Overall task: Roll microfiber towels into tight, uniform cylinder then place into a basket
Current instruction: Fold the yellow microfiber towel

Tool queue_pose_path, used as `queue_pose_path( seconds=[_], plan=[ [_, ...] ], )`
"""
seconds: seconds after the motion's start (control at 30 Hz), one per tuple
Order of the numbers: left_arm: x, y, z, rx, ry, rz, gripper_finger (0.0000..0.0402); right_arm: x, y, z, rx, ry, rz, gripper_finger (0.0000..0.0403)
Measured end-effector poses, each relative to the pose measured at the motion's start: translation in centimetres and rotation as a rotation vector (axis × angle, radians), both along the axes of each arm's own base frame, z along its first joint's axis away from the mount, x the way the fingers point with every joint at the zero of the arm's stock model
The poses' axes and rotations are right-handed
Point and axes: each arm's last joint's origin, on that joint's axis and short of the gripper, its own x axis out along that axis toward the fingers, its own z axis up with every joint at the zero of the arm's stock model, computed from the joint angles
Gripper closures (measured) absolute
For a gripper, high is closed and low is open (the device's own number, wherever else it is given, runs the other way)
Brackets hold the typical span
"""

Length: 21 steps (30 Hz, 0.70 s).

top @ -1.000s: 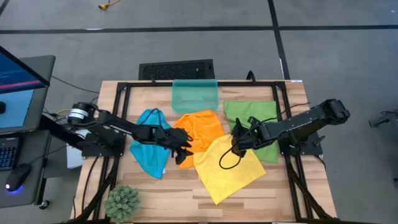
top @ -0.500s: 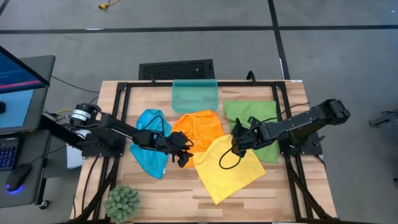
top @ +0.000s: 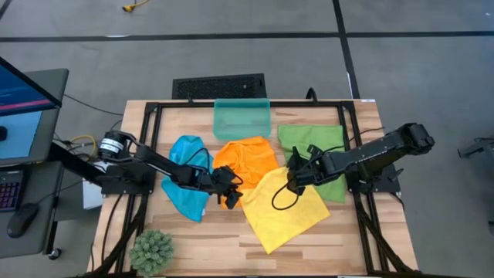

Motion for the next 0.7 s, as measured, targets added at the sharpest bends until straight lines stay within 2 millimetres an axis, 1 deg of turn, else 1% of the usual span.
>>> queue_pose_path(
  seconds=[0.23,0.33,0.47,0.7],
  plan=[
    [0.7,-0.3,-1.3,-0.03,-0.004,-0.007,0.0198,0.0,0.0,0.0,0.001,-0.004,0.0,0.0393],
    [1.4,-0.4,-1.4,-0.028,-0.007,-0.011,0.0198,0.0,0.0,0.0,0.001,-0.006,0.0,0.0392],
    [2.0,-0.5,-0.9,-0.007,-0.019,-0.031,0.0198,0.1,0.0,0.0,0.002,-0.007,0.001,0.0391],
    [2.0,-0.5,-0.9,0.016,-0.01,-0.041,0.0198,0.1,0.0,0.0,0.002,-0.007,0.0,0.0392]
  ],
)
